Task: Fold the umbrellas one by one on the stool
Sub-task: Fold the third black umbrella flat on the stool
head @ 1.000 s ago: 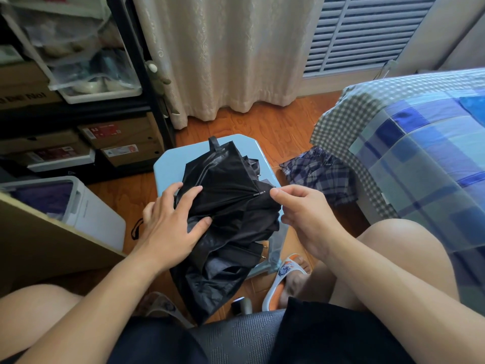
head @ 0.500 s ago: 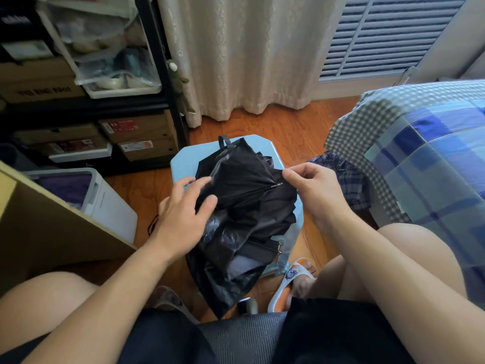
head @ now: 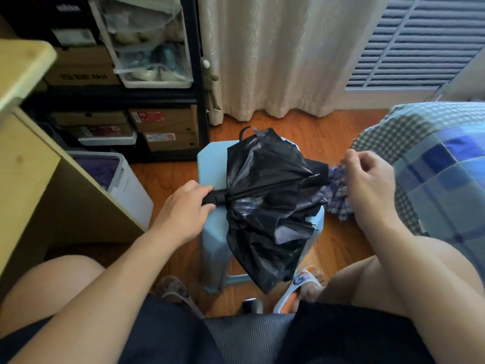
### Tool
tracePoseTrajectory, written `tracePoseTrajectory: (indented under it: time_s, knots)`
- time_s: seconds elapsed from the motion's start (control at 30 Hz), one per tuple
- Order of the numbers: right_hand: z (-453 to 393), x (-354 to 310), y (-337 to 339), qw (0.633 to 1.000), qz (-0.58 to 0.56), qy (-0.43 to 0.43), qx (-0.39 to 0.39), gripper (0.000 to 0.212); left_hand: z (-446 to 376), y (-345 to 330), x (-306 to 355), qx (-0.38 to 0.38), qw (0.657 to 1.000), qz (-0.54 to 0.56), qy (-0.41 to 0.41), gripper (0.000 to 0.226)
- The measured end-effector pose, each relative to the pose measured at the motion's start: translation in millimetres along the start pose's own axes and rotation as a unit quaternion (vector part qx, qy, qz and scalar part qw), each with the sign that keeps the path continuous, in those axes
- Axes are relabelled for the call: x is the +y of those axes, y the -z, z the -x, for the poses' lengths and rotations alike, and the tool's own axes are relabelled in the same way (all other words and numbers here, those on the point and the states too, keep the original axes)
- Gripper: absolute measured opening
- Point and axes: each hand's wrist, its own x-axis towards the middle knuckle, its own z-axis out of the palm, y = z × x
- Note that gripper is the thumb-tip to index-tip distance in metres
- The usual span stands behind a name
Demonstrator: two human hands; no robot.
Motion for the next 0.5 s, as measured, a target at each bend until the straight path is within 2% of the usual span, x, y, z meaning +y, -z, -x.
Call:
tracePoseTrajectory:
  time_s: [0.1,0.17,0.2,0.3,0.5]
  knots:
    - [60.7,-5.0,2.1,0.997,-0.023,0.056,-0.044,0.030,-0.8,1.5,0.1,0.000,1.000,0.010,0.007,0.049]
    - [97.4,-1.8,0.4,0.983,0.057,0.156,-0.084,0.019,0.1,2.3,0.8,-0.001,1.000,0.013,0.010,0.048]
    - [109.4,-0.2,-2.2,0.969,0.104,0.198,-0.107,0.023,1.3,2.7,1.4,0.000,1.000,0.016,0.010,0.048]
    - [120.8,2.2,-12.7,0.930,0.188,0.285,-0.137,0.062,3.8,4.4,4.0,0.001,1.000,0.013,0.007,0.047]
    - [131.3,-8.2,-7.8,0.889,0.243,0.371,-0.109,0.076,11.6,9.3,8.5,0.000,1.000,-0.009,0.014,0.044]
